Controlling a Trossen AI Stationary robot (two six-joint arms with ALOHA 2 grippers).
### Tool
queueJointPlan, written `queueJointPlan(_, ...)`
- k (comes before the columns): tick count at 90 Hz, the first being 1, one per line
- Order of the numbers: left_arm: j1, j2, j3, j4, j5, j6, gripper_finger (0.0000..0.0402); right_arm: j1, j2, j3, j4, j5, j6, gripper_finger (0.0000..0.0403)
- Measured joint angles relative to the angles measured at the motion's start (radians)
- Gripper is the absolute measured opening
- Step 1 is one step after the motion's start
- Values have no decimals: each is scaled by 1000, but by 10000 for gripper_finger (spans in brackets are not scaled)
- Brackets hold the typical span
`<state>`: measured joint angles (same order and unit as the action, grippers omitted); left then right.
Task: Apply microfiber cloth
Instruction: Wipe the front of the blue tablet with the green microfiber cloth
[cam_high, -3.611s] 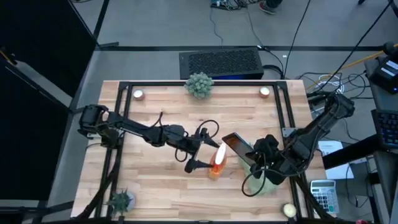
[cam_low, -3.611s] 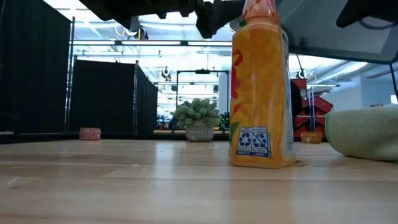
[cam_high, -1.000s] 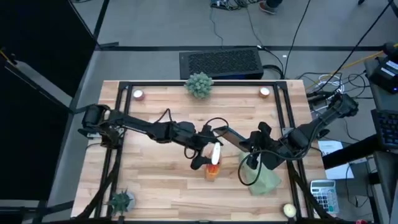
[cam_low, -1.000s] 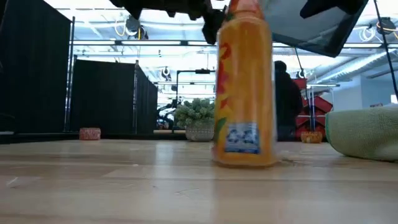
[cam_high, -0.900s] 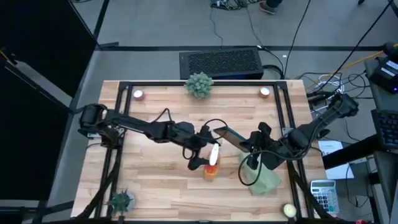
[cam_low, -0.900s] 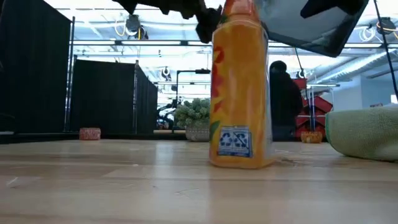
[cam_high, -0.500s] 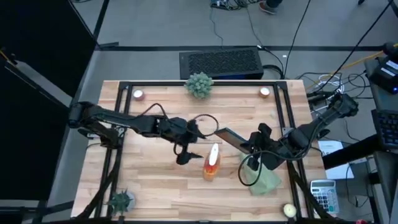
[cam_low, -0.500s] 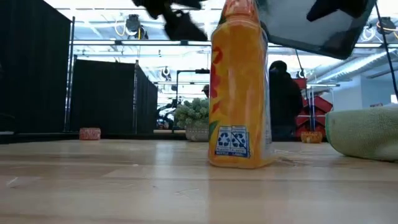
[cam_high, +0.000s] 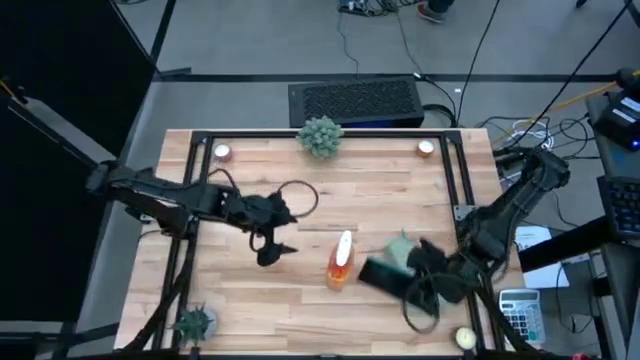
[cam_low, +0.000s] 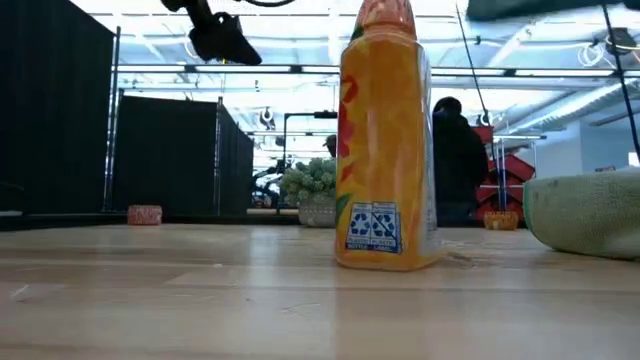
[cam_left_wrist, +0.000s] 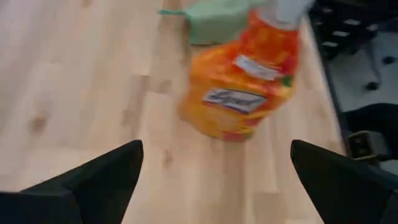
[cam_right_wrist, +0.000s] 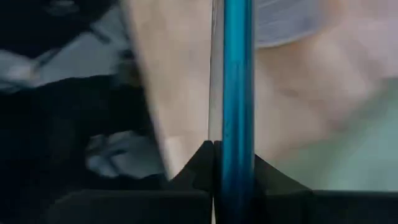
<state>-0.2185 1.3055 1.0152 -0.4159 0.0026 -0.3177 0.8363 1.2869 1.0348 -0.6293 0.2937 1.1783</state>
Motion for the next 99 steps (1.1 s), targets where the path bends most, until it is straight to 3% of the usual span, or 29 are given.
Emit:
queueJointPlan(21,-111,82,0,142,-36,-48,393,24,201,0,222,77,-126,8)
queueJointPlan(46,-199,78,0,139,-169,-96,393,-97,367,-1,298,97,-279,8)
queueJointPlan(81,-216,76,0,119,-189,-149,393,-272,281,-1,40,105,-398,8)
queueJointPlan(99,-216,131,0,170,-210,-170,393,-202,197,-1,182,94,-418,8)
